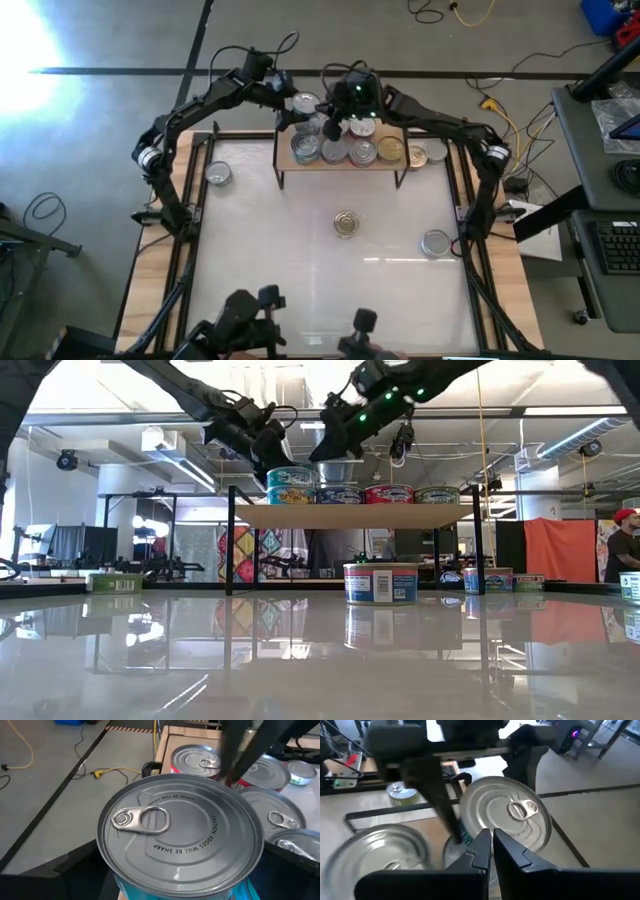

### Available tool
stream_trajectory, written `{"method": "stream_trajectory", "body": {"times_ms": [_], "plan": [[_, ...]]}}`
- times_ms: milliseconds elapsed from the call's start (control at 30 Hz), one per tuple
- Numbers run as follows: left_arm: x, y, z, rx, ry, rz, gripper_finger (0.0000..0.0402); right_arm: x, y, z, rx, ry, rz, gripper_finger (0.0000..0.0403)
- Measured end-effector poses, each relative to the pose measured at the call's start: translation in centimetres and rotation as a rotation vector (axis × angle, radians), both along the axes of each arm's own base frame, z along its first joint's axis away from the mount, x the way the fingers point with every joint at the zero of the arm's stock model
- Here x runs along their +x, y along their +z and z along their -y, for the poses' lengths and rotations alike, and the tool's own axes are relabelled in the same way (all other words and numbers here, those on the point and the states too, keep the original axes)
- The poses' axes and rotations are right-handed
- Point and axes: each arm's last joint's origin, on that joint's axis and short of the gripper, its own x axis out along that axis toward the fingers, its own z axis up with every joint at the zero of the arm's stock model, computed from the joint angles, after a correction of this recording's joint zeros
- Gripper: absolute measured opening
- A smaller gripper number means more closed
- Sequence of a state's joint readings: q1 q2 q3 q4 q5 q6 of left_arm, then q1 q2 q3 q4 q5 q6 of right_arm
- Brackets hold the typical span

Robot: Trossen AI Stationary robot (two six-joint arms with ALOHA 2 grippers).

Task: Stack canned seafood by type on shelf
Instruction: Stack the yellow-blue tuna can on top of the other yellow-blue tuna can on the shelf

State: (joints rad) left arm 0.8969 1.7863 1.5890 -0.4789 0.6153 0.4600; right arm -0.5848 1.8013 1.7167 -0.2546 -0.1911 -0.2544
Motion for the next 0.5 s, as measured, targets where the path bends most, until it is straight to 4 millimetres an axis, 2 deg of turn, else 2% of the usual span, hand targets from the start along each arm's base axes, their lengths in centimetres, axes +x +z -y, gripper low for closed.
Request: {"method": "stream_trajectory", "body": {"times_ms": [333, 500], "plan": [[-0.1, -0.4, 0.5, -0.056, -0.01, -0.041, 0.0395, 2.7, 0.0, 2.6, 0.022, 0.054, 0.023, 0.0013], [0.1, -0.6, 1.0, -0.088, -0.011, -0.056, 0.0396, 4.1, -1.0, 3.5, 0.059, 0.062, -0.037, 0.0013]]}}
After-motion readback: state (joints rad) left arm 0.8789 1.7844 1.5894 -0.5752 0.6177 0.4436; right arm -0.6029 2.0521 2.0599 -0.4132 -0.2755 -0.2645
